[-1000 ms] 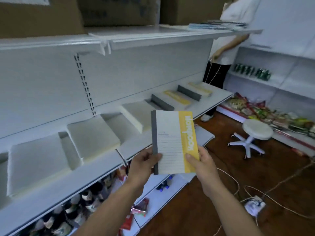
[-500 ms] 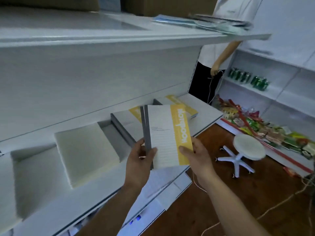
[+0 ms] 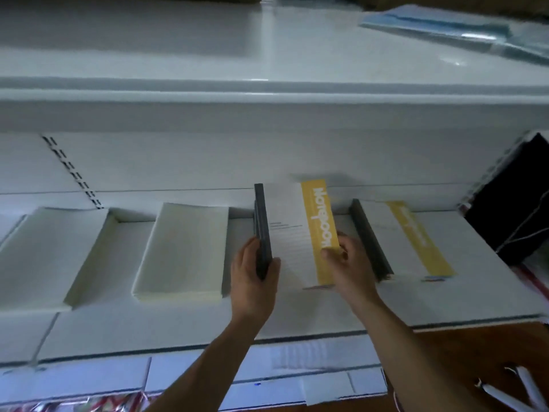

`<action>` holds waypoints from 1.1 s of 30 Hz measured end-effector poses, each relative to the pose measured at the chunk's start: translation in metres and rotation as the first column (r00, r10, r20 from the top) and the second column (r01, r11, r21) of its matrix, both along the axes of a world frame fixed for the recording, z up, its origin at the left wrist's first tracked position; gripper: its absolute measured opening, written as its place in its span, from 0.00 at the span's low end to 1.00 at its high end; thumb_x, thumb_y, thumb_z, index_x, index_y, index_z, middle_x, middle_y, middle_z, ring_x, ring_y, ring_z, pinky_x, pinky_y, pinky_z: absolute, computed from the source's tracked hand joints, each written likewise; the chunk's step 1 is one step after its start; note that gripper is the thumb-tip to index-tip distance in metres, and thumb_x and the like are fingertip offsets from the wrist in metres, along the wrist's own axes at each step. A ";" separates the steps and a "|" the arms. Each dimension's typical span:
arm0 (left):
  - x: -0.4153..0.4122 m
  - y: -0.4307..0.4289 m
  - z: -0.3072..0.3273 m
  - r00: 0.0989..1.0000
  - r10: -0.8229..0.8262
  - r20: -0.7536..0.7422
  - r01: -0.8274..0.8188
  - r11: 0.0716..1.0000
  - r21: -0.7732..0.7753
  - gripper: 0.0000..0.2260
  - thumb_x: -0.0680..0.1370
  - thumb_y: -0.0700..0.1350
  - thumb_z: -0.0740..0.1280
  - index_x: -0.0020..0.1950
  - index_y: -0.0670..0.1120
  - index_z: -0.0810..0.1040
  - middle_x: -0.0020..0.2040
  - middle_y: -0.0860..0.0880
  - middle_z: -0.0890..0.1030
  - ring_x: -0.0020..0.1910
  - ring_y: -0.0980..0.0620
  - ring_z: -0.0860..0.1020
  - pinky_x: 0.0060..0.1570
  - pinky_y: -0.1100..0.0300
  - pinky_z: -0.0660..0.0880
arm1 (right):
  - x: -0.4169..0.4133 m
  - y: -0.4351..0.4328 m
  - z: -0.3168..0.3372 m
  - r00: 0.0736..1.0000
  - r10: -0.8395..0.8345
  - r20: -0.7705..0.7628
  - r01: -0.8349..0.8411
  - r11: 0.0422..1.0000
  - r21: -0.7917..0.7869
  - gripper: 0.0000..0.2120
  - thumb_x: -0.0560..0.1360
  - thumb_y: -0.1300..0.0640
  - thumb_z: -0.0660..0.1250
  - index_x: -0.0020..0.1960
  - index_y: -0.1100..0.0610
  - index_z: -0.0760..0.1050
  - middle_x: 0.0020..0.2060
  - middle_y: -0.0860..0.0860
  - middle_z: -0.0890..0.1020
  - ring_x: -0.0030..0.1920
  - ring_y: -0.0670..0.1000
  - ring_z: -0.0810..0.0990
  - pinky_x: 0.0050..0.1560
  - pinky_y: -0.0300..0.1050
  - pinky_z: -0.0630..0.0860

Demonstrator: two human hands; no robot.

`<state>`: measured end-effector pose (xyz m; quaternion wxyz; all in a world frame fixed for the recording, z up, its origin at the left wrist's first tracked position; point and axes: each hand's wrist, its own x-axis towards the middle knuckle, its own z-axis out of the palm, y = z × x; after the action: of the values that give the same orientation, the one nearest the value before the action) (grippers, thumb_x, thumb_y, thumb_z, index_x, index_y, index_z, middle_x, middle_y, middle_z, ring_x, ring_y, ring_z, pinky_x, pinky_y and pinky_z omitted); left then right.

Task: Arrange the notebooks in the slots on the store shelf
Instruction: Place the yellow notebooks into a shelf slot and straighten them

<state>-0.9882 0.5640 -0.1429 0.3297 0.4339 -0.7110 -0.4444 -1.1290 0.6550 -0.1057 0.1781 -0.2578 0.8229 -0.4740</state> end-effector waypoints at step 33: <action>-0.029 -0.030 0.010 0.982 -0.108 -0.154 0.168 0.871 0.462 0.16 0.83 0.44 0.59 0.69 0.55 0.66 0.56 0.48 0.80 0.52 0.50 0.80 0.46 0.60 0.78 | -0.009 -0.021 -0.034 0.913 0.156 0.376 -0.114 0.985 -0.132 0.27 0.82 0.56 0.57 0.77 0.44 0.52 0.70 0.45 0.69 0.67 0.48 0.71 0.69 0.49 0.69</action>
<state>-1.0169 0.5344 -0.1332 0.2243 0.4209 -0.5885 -0.6529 -1.1380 0.6338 -0.1394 0.3545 -0.2250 0.7253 -0.5456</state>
